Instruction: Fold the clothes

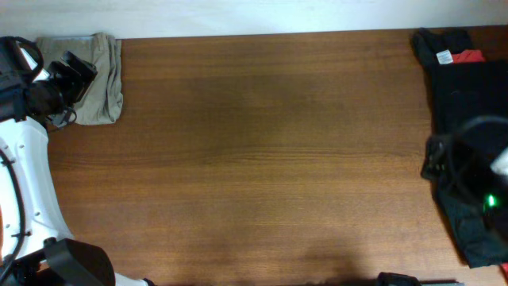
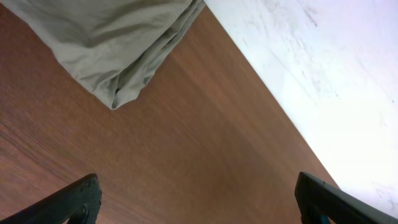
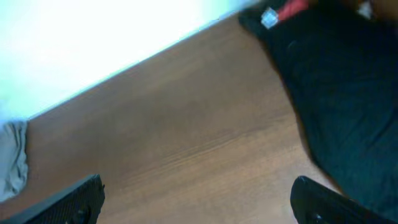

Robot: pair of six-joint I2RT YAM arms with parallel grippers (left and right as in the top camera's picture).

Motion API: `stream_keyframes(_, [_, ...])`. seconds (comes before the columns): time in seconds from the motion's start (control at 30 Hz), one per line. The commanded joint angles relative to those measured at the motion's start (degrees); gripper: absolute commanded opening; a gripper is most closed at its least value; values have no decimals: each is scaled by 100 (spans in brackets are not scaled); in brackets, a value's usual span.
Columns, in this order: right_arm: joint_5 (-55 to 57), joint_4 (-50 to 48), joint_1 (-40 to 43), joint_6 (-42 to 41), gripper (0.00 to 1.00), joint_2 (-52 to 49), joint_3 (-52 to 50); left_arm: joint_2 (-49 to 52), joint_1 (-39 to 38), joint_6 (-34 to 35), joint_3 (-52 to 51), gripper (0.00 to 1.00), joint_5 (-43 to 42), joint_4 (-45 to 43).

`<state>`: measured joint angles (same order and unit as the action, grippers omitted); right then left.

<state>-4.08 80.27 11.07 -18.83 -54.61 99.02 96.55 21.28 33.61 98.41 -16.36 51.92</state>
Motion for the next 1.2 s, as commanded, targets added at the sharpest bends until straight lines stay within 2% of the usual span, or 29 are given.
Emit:
stream_keyframes(0.0, [157, -688, 26, 76, 99, 964, -1025, -26, -24, -50, 85, 99, -79, 4])
stream_keyframes(0.17, [129, -1974, 24, -184, 99, 2382, -3145, -26, -24, -50, 85, 99, -79, 4])
stream_keyframes(0.4, [50, -3821, 9, -887, 99, 3751, -6013, -26, -24, -50, 85, 99, -79, 4])
stream_keyframes(0.5, [-133, -4931, -120, -892, 99, 4297, -7095, -26, -24, -50, 85, 99, -79, 4])
stream_keyframes(0.6, [-175, -5587, -181, -894, 99, 4736, -7860, -26, -24, -50, 85, 99, -79, 4])
stream_keyframes(0.87, [-120, -6015, -179, -890, 99, 5427, -8590, -26, -24, -50, 85, 99, -79, 2])
stream_keyframes(1.17, [131, -6835, -181, -920, 99, 5442, -8789, -26, -24, -50, 85, 99, -79, 4])
